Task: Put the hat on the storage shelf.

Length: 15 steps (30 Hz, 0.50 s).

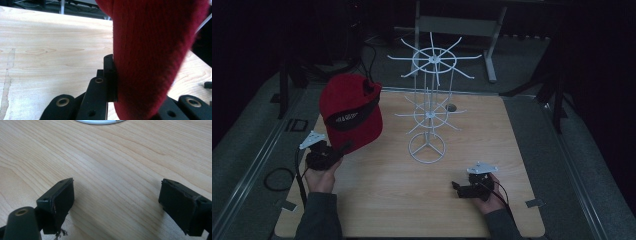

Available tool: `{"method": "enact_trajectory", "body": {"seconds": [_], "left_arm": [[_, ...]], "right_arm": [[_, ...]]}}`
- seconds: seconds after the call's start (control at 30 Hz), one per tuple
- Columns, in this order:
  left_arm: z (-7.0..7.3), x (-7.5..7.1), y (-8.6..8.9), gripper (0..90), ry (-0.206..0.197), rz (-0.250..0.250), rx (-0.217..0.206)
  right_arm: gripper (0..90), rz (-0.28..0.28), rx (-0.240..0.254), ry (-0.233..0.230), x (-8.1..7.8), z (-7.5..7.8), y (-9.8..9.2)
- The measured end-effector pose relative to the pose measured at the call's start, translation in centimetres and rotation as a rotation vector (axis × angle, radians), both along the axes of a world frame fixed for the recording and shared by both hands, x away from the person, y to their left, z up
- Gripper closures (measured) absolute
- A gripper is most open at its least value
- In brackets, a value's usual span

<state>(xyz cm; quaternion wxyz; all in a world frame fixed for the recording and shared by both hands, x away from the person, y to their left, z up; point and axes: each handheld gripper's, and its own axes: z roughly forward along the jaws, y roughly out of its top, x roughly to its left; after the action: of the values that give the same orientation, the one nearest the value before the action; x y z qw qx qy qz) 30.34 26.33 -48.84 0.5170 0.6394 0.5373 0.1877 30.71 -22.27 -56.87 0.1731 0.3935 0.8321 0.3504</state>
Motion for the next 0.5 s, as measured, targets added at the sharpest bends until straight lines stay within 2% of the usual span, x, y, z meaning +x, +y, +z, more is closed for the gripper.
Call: {"method": "enact_trajectory", "body": {"seconds": [0.5], "left_arm": [[1.0, -0.2, -0.2, 85.8, -0.035, 0.009, -0.023]], "right_arm": [[12.9, -0.001, 0.000, 0.002, 0.0, 0.0, 0.0]]}}
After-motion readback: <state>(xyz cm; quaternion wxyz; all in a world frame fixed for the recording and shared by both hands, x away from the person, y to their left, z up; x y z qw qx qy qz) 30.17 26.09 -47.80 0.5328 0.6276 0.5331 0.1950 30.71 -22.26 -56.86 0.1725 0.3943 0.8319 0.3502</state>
